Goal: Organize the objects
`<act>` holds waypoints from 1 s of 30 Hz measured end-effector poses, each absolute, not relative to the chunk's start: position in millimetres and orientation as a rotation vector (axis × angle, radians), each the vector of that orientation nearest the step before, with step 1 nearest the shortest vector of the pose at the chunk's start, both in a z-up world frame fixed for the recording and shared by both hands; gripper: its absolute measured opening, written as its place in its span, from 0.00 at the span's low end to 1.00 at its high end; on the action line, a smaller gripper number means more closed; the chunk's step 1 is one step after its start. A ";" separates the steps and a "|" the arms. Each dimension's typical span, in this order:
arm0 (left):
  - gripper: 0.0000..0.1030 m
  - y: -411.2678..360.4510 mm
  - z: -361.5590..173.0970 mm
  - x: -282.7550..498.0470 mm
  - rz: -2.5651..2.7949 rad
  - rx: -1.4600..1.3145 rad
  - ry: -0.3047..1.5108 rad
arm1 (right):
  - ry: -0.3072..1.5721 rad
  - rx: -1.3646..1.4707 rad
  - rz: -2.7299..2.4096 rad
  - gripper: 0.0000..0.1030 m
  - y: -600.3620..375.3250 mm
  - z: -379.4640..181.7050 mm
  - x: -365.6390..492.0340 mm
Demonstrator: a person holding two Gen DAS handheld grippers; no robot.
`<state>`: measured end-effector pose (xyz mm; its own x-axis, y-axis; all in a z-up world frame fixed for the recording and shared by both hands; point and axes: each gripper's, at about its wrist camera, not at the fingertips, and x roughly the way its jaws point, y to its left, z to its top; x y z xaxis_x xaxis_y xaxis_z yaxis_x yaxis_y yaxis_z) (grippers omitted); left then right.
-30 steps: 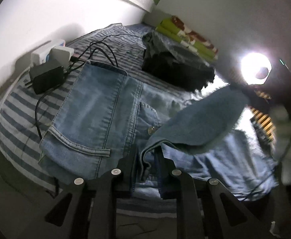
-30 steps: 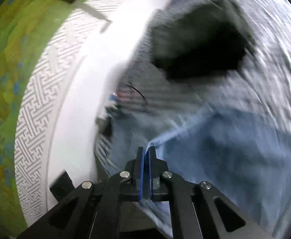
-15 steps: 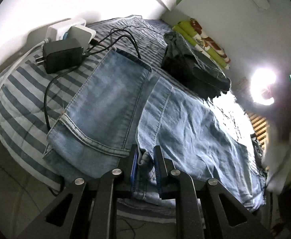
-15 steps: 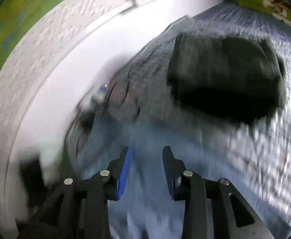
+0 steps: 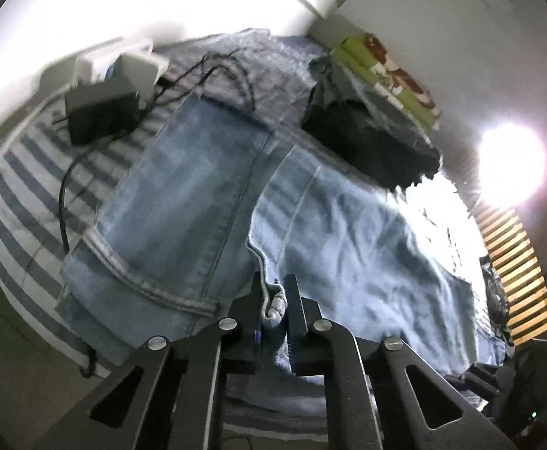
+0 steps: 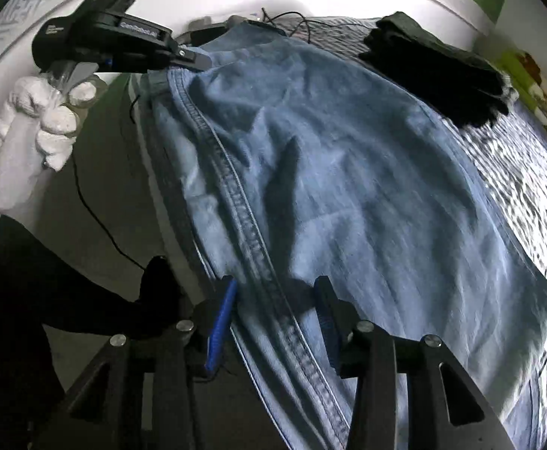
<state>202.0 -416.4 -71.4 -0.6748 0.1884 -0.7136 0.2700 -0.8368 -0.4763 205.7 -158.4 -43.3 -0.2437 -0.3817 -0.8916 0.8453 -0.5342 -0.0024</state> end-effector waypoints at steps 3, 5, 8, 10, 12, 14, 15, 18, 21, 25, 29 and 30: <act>0.08 -415.8 -58.7 203.9 -2.729 1.193 0.930 | 0.475 1.200 -1.855 0.38 -140.8 -33.2 192.7; 0.08 -414.1 -52.1 203.0 -2.734 1.176 0.912 | 0.486 1.198 -1.896 0.38 -135.0 -33.1 189.2; 0.08 -418.2 -51.1 202.6 -2.720 1.170 0.961 | 0.598 1.188 -1.904 0.38 -127.3 -40.3 194.3; 0.08 -417.6 -47.0 201.5 -2.721 1.159 0.966 | 0.644 1.193 -1.895 0.38 -125.9 -47.2 199.6; 0.08 -415.6 -39.7 203.0 -2.734 1.139 0.971 | 0.667 1.182 -1.898 0.28 -124.4 -49.6 202.6; 0.07 -412.5 -30.5 207.2 -2.745 1.119 0.953 | 0.619 1.204 -1.881 0.10 -120.0 -47.0 199.3; 0.07 -410.2 -24.5 214.2 -2.761 1.094 0.937 | 0.614 1.204 -1.891 0.09 -116.3 -44.5 197.4; 0.07 -408.4 -29.2 233.9 -2.746 1.108 0.894 | 0.590 1.194 -1.878 0.08 -105.6 -39.3 203.9; 0.07 -413.7 -63.4 234.3 -2.598 1.273 0.903 | 0.589 1.192 -1.855 0.08 -102.3 -38.8 207.6; 0.08 -405.5 -71.3 244.3 -2.594 1.323 0.796 | 0.631 1.162 -1.838 0.08 -103.7 -40.0 216.3; 0.09 -405.6 -76.8 248.4 -2.586 1.339 0.811 | 0.650 1.157 -1.840 0.08 -102.6 -39.8 212.5; 0.09 -405.6 -77.4 246.9 -2.584 1.340 0.798 | 0.678 1.137 -1.849 0.08 -104.0 -38.5 214.8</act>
<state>246.9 -405.6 -77.4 -0.5995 0.1287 -0.7900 0.3392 -0.8531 -0.3964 214.8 -104.0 -38.5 -0.2352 -0.3744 -0.8969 0.8656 -0.5004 -0.0181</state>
